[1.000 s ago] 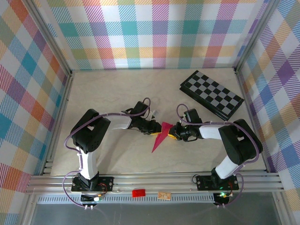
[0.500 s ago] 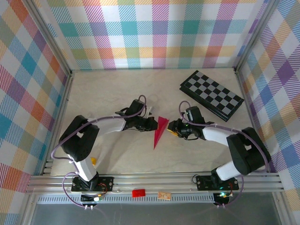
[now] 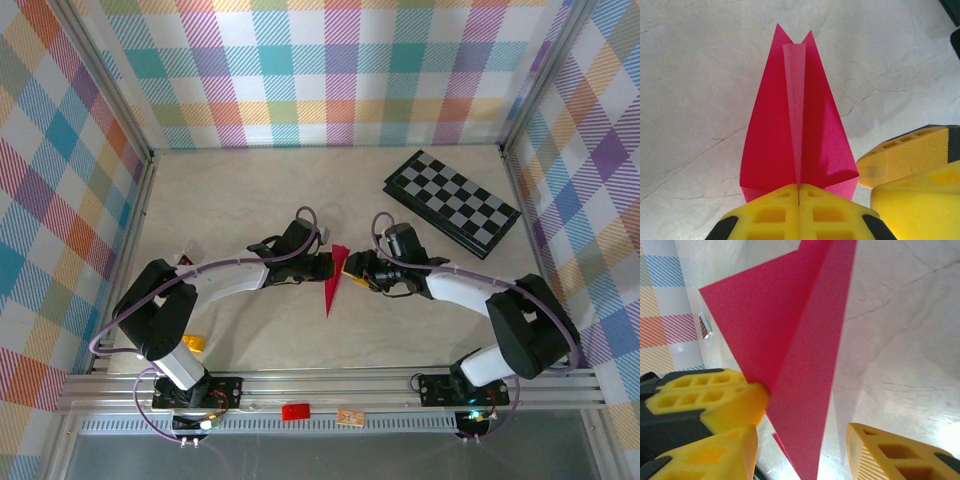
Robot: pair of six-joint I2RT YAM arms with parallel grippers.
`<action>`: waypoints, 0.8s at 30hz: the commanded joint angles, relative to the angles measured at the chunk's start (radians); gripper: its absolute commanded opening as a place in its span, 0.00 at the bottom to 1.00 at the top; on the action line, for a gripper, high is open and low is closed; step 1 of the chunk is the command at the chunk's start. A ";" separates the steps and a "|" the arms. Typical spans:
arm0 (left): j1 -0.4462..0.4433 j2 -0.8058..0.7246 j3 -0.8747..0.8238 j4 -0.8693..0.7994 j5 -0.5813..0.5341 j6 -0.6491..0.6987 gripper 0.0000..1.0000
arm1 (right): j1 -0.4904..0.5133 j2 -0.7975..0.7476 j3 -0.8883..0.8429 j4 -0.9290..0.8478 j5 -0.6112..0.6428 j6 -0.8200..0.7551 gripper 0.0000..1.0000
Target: Fold a paper plane with a square sheet of paper (pick it up from the middle)
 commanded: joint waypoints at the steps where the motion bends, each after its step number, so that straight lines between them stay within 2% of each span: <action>1: -0.009 -0.021 -0.011 -0.022 -0.035 0.012 0.06 | 0.014 0.032 0.034 -0.003 0.017 0.020 0.51; 18: -0.019 -0.030 -0.027 -0.036 -0.054 0.010 0.06 | 0.039 0.113 0.111 -0.073 0.021 0.015 0.51; 24: -0.026 -0.032 -0.025 -0.047 -0.057 0.011 0.06 | 0.044 0.161 0.143 -0.113 0.019 -0.004 0.48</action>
